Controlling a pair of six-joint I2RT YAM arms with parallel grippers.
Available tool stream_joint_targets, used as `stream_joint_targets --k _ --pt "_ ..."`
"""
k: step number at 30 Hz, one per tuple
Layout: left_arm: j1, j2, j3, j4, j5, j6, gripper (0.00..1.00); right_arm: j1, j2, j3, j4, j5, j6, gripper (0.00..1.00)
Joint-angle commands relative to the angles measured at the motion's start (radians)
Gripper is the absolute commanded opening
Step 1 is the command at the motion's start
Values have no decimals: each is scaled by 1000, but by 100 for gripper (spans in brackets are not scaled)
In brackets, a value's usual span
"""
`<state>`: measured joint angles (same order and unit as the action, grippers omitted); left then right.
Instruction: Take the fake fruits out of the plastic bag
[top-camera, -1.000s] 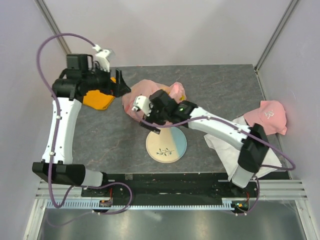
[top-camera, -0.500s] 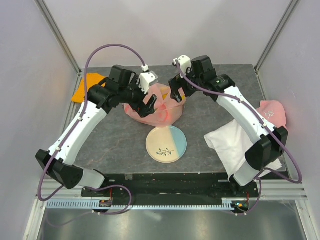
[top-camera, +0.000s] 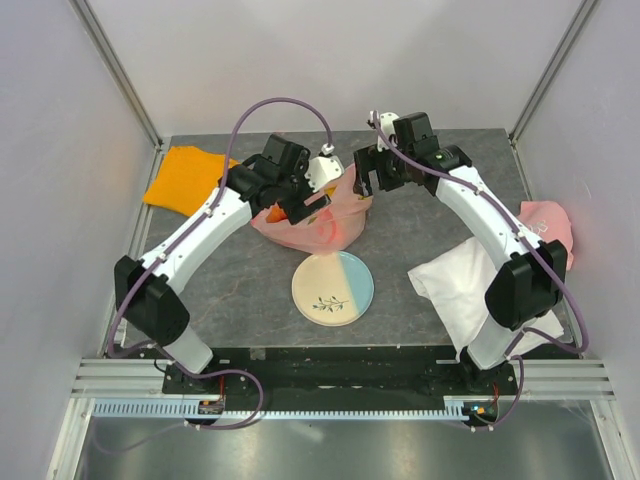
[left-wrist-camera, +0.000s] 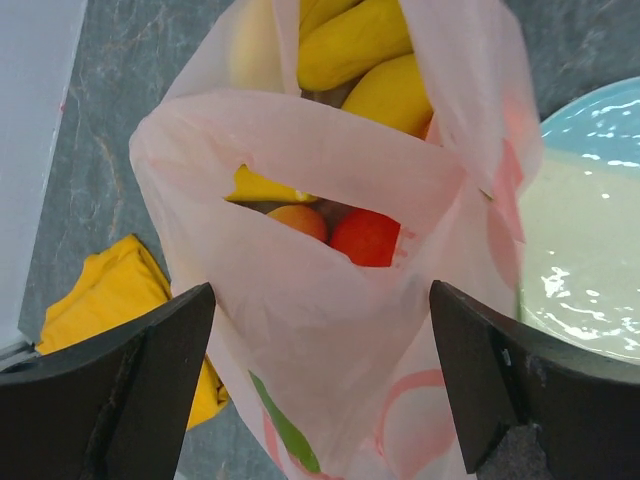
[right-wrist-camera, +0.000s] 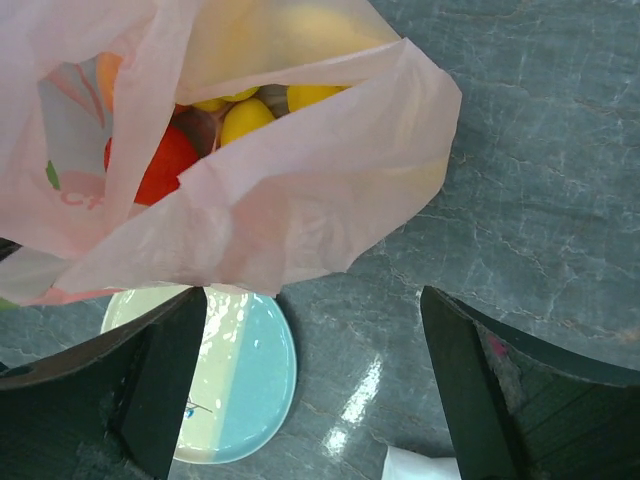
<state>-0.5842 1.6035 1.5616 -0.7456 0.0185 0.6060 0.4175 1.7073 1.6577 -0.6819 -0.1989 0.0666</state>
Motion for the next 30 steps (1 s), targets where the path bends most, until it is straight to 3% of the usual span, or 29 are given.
stream_joint_targets --k 1,2,5,6,8,9,10,11,13,14,17,22,25,28,30 --pt "0 70 73 45 -91 81 88 -20 31 5 51 -80 70 95" --pt "0 84 90 45 -91 77 84 -23 40 17 51 -98 70 92" --pt "0 145 161 38 -103 55 53 -28 77 31 59 -175 87 77" --pt "1 157 175 38 -110 45 27 -29 100 43 68 -186 93 75" --pt "10 197 224 37 -134 29 7 -31 124 71 82 -218 120 66" --pt "18 208 242 37 -140 0 2 -31 150 85 102 -235 127 60" --pt "29 220 288 38 -147 -23 2 -31 164 103 110 -255 136 52" --pt "61 246 320 35 -147 -50 2 -34 191 146 122 -276 137 37" --pt "105 280 447 25 -157 -167 2 -37 227 210 146 -287 128 21" --pt "159 298 503 14 -150 -208 2 -42 273 291 159 -262 116 5" --pt "259 403 749 -50 -132 -333 2 -62 395 519 179 -226 95 0" --pt "307 463 1015 -35 -65 -321 2 -101 496 787 235 -185 105 0" --pt "299 377 978 -2 -26 -359 2 -108 431 780 245 -197 44 0" --pt "294 230 821 6 0 -394 2 -111 309 647 236 -241 -34 0" --pt "293 140 689 -8 15 -419 2 -109 194 468 229 -263 -57 0"
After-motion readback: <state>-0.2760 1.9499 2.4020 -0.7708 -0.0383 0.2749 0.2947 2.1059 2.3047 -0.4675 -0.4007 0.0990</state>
